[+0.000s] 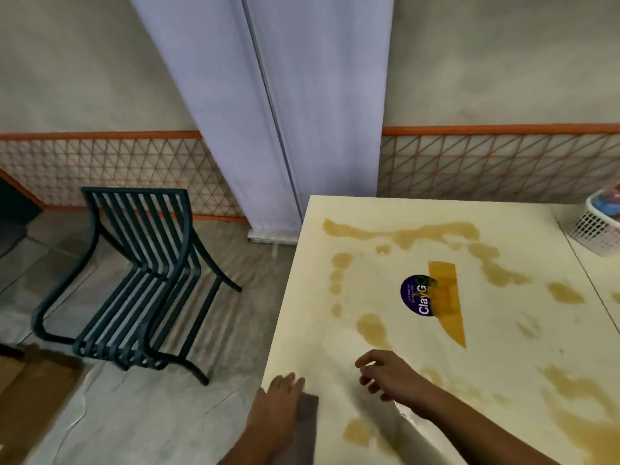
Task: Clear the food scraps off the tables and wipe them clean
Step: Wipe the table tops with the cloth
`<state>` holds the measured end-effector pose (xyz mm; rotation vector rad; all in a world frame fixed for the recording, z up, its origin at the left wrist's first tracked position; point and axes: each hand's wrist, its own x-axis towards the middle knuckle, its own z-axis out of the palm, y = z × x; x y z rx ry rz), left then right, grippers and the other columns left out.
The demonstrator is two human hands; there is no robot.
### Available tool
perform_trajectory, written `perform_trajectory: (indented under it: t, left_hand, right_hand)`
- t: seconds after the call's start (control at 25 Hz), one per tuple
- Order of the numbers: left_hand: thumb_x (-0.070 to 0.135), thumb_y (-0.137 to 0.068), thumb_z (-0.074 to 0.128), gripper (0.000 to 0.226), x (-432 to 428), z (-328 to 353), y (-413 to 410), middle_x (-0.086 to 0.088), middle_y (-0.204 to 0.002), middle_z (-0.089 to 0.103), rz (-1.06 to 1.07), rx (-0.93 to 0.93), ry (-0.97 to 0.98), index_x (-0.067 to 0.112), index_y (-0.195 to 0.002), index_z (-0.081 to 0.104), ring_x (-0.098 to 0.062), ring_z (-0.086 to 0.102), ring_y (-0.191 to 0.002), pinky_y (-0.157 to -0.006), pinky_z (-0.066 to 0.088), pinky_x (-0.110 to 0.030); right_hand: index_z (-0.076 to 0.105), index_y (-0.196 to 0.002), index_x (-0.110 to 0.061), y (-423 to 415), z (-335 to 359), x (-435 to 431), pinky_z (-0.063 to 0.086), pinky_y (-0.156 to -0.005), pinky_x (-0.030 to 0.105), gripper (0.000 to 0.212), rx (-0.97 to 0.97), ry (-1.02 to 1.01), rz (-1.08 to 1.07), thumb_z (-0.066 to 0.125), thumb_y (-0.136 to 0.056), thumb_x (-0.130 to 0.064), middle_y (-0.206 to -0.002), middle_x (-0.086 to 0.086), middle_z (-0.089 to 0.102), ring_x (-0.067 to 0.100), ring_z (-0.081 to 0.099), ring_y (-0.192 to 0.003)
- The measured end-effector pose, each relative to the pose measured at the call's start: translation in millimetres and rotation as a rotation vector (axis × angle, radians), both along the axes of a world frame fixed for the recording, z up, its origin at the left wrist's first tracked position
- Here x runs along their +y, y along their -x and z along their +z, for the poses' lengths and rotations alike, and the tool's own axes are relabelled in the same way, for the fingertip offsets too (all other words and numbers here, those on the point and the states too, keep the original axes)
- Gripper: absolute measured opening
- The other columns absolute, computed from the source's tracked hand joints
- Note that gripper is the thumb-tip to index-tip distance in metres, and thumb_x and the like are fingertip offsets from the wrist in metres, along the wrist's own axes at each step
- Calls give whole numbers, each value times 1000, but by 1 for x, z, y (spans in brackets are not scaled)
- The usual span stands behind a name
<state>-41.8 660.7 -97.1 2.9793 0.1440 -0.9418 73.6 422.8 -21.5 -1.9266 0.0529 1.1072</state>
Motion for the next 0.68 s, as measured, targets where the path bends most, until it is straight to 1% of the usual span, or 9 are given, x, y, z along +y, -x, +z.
perform_trajectory:
  t: [0.08, 0.16, 0.28, 0.32, 0.4, 0.48, 0.52, 0.6, 0.68]
  left_hand:
    - [20, -89, 61, 76, 17, -11, -14, -7, -159, 24, -125, 37, 2, 19, -153, 22, -29, 26, -144, -108, 32, -49]
    - [29, -89, 63, 64, 24, -15, -23, -14, -148, 36, -238, 66, 9, 12, -144, 36, -33, 33, -137, -105, 32, -48]
    - [40, -92, 56, 41, 58, -13, -31, -9, -136, 45, -330, -34, 164, 14, -125, 54, -30, 39, -129, -101, 35, -45]
    - [44, -90, 56, 35, 70, -10, -32, -5, -128, 50, -298, -54, 264, 18, -115, 59, -25, 45, -122, -98, 38, -41]
    - [48, -83, 60, 22, 87, 6, -33, 4, -101, 59, -131, -76, 524, 26, -89, 58, -13, 55, -97, -84, 44, -30]
    - [44, -80, 66, 24, 98, 26, -38, 10, -77, 56, 55, -60, 795, 26, -75, 51, -6, 52, -73, -69, 41, -26]
    - [40, -81, 68, 25, 102, 39, -45, 11, -71, 53, 129, -79, 902, 25, -72, 50, -5, 49, -68, -66, 39, -25]
    - [35, -85, 69, 23, 105, 65, -59, 9, -70, 55, 244, -134, 1056, 22, -74, 53, -5, 50, -67, -66, 42, -27]
    - [40, -87, 66, 18, 97, 94, -65, 5, -79, 65, 234, -206, 1148, 24, -82, 58, -10, 59, -74, -73, 50, -35]
  right_hand:
    - [68, -108, -19, 6, 1, 22, 40, -59, 26, 18, -13, 23, -106, 54, -98, -20, -99, 8, 74, 15, 60, -72]
    - [68, -107, -18, 18, 3, 36, 39, -58, 26, 18, -14, 47, -194, 53, -97, -19, -97, 9, 74, 15, 59, -71]
    - [68, -105, -18, 45, 3, 78, 38, -56, 25, 17, -31, 70, -346, 54, -95, -17, -89, 6, 72, 15, 58, -69]
    - [68, -104, -20, 55, 5, 93, 39, -56, 25, 18, -54, 86, -384, 54, -94, -18, -88, 4, 73, 15, 58, -69]
    - [69, -100, -29, 76, 3, 114, 46, -62, 26, 18, -142, 121, -396, 56, -91, -22, -85, -1, 75, 11, 63, -71]
    - [71, -95, -31, 97, 8, 134, 51, -70, 29, 15, -185, 100, -417, 59, -88, -26, -84, -2, 75, 8, 66, -74]
    - [73, -95, -27, 106, 15, 145, 52, -71, 30, 13, -165, 42, -476, 61, -88, -26, -83, -2, 75, 9, 65, -75]
    - [75, -96, -18, 114, 27, 161, 53, -73, 32, 16, -96, -104, -660, 68, -88, -30, -89, 2, 74, 15, 66, -83]
    - [76, -105, -23, 112, 39, 168, 55, -88, 37, 24, -127, -283, -813, 70, -88, -39, -105, 0, 75, 16, 67, -102]
